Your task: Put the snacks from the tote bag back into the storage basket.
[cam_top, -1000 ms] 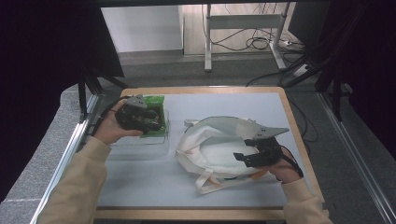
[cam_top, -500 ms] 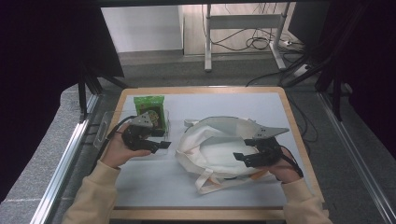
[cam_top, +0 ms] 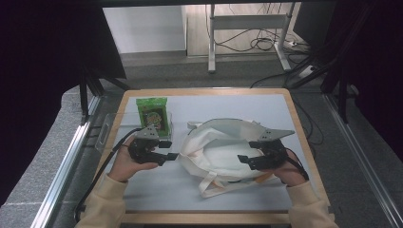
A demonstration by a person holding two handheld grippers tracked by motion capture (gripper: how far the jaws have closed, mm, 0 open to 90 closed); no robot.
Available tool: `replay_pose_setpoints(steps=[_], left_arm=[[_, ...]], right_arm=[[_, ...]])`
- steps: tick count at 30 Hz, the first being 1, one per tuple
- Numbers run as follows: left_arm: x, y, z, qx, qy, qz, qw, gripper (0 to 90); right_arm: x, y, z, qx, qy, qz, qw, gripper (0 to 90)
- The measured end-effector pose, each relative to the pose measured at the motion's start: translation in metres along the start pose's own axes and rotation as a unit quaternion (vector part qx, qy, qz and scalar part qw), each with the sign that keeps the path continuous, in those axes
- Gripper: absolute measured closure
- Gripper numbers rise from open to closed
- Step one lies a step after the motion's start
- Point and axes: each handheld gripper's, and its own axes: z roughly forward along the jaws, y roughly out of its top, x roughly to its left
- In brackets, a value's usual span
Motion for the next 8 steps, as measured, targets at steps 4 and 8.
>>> replay_pose_setpoints(steps=[4, 8], left_arm=[[-0.0005, -0.0018, -0.0002, -0.005, -0.001, -0.005, 1.0, 44.7], [-0.0005, -0.0039, -0.0001, -0.003, 0.003, -0.006, 1.0, 44.5]], right_arm=[[0.0, 0.0002, -0.001, -0.001, -0.001, -0.001, 1.0, 29.6], [-0.0006, 0.0005, -0.0024, -0.005, 0.0, -0.001, 1.0, 29.4]])
